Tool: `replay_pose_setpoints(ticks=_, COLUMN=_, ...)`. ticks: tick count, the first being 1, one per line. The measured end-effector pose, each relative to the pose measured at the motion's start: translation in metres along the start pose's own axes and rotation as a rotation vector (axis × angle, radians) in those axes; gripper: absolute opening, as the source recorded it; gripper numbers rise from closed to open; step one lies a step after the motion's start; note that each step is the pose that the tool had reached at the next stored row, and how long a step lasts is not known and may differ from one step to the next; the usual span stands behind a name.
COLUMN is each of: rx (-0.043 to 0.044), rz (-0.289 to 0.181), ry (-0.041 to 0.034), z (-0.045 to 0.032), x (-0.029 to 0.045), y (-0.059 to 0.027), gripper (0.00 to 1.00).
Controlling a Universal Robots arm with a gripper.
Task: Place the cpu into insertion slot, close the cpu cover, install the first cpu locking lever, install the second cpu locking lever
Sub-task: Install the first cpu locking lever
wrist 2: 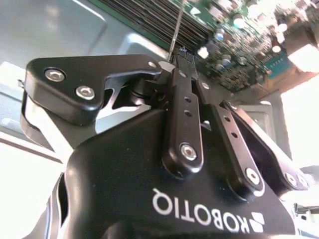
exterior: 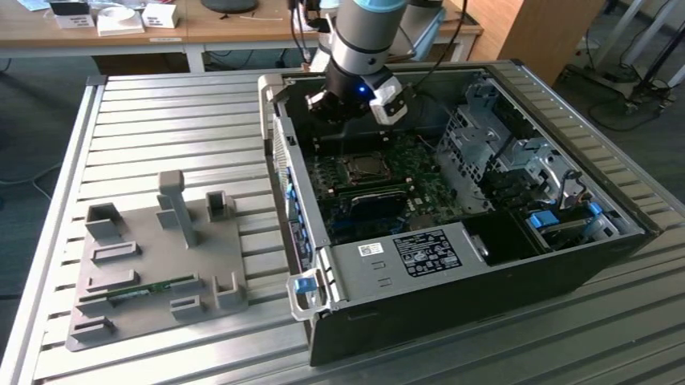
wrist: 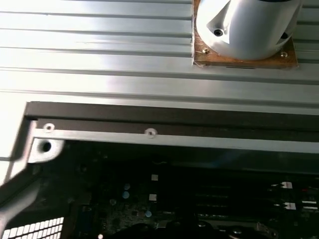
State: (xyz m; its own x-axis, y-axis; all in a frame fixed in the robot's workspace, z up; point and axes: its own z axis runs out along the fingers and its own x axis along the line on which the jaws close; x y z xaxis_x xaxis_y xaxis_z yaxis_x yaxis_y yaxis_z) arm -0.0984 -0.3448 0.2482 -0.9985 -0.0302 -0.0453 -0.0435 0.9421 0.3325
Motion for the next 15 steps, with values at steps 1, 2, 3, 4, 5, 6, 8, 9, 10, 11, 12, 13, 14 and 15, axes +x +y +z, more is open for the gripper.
replay_pose_setpoints(ticks=1, rx=0.0000, rz=0.000, ry=-0.0001, z=0.0001, x=-0.0033, y=-0.0001, gripper=0.11)
replay_pose_setpoints(ticks=2, rx=-0.0001, rz=0.000, ry=0.0000, z=0.0002, x=-0.0061, y=-0.0003, gripper=0.11)
replay_pose_setpoints(ticks=3, rx=0.0000, rz=0.000, ry=0.0000, z=0.0003, x=-0.0087, y=-0.0004, gripper=0.11)
replay_pose_setpoints(ticks=4, rx=-0.0001, rz=0.000, ry=0.0000, z=0.0004, x=-0.0112, y=-0.0005, gripper=0.11)
replay_pose_setpoints(ticks=5, rx=0.0000, rz=0.000, ry=0.0000, z=0.0005, x=-0.0132, y=-0.0006, gripper=0.11)
replay_pose_setpoints(ticks=6, rx=0.0000, rz=0.000, ry=0.0000, z=0.0005, x=-0.0147, y=-0.0007, gripper=0.11)
replay_pose_setpoints(ticks=8, rx=0.0000, rz=0.000, ry=0.0000, z=0.0005, x=-0.0152, y=-0.0007, gripper=0.11)
replay_pose_setpoints(ticks=9, rx=0.0000, rz=0.000, ry=-0.0001, z=0.0005, x=-0.0152, y=-0.0007, gripper=0.11)
replay_pose_setpoints(ticks=10, rx=-0.0001, rz=0.000, ry=-0.0001, z=0.0005, x=-0.0153, y=-0.0007, gripper=0.11)
replay_pose_setpoints(ticks=11, rx=-0.0001, rz=0.000, ry=-0.0001, z=0.0005, x=-0.0153, y=-0.0007, gripper=0.11)
replay_pose_setpoints(ticks=12, rx=0.0000, rz=0.000, ry=0.0000, z=0.0005, x=-0.0154, y=-0.0007, gripper=0.11)
replay_pose_setpoints(ticks=13, rx=-0.0001, rz=0.000, ry=0.0000, z=0.0005, x=-0.0154, y=-0.0007, gripper=0.11)
replay_pose_setpoints(ticks=14, rx=-0.0001, rz=0.000, ry=0.0000, z=0.0006, x=-0.0158, y=-0.0007, gripper=0.11)
replay_pose_setpoints(ticks=15, rx=-0.0001, rz=0.000, ry=0.0000, z=0.0007, x=-0.0169, y=-0.0007, gripper=0.11)
